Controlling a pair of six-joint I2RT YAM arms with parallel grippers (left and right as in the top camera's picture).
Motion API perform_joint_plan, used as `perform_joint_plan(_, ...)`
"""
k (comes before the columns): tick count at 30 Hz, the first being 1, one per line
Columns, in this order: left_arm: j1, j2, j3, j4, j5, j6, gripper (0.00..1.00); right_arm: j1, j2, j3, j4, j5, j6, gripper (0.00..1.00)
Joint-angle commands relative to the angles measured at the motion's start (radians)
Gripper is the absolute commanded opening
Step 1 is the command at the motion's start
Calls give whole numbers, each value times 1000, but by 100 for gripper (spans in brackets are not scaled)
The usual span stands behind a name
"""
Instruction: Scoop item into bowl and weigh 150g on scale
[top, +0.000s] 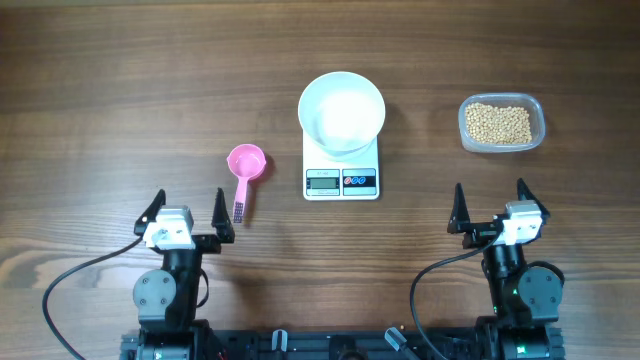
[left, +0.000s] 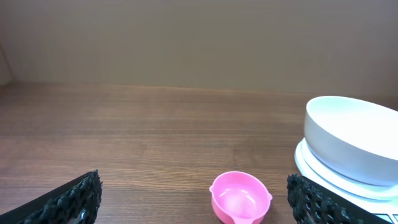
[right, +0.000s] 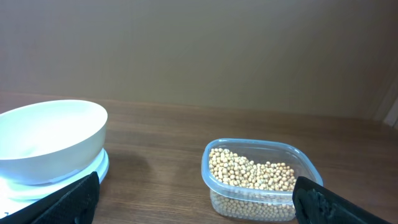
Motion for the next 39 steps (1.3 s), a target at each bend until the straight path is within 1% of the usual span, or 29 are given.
perform_joint_plan(1,9,-11,-6,11,76,-10,100,5,-6,-2,2,-10,-18,99)
perform_joint_plan(3,9,-11,-6,40,102,-10,100,5,-6,-2,2,-10,-18,100)
perform_joint_plan(8,9,-11,-4,198,100,-10,100,5,-6,-2,2,-10,-18,100)
perform_joint_plan(12,9,-11,47,186,40,-10,100,5,-6,-2,2,-10,-18,100)
perform_joint_plan(14,9,-5,87,152,40,-10,100,5,-6,-2,2,-10,-18,100)
perform_joint_plan(17,9,35,177,47,40,-10,100,5,-6,-2,2,-10,-18,100)
perform_joint_plan(19,9,95,266,-31,39,-10,100,5,-6,-2,2,-10,-18,100)
perform_joint_plan(22,9,261,460,-205,40,-11,100,5,-6,-2,2,-10,-18,100)
perform_joint_plan(24,9,415,637,-349,40,-31,100,5,-6,-2,2,-10,-18,100)
perform_joint_plan(26,9,589,853,-520,122,-32,100,5,-6,-2,2,-10,-18,100)
perform_joint_plan(27,9,669,957,-582,201,-32,100,5,-6,-2,2,-10,-18,100)
perform_joint_plan(28,9,735,1041,-608,305,-32,100,5,-6,-2,2,-10,-18,100)
perform_joint_plan(29,9,774,1083,-611,386,-32,100,5,-6,-2,2,-10,-18,100)
perform_joint_plan(30,9,798,1106,-618,427,-32,100,5,-6,-2,2,-10,-18,100)
perform_joint_plan(31,9,809,1113,-606,437,-32,100,5,-6,-2,2,-10,-18,100)
perform_joint_plan(32,9,815,1114,-604,436,-35,100,5,-6,-2,2,-10,-18,100)
perform_joint_plan(34,9,822,1118,-610,380,-114,100,5,-6,-2,2,-10,-18,100)
perform_joint_plan(36,9,859,1174,-690,306,-138,100,5,-6,-2,2,-10,-18,100)
perform_joint_plan(37,10,920,1261,-796,266,-138,100,5,-6,-2,2,-10,-18,100)
perform_joint_plan(39,32,1067,1445,-1006,243,-142,100,5,-6,-2,2,-10,-18,100)
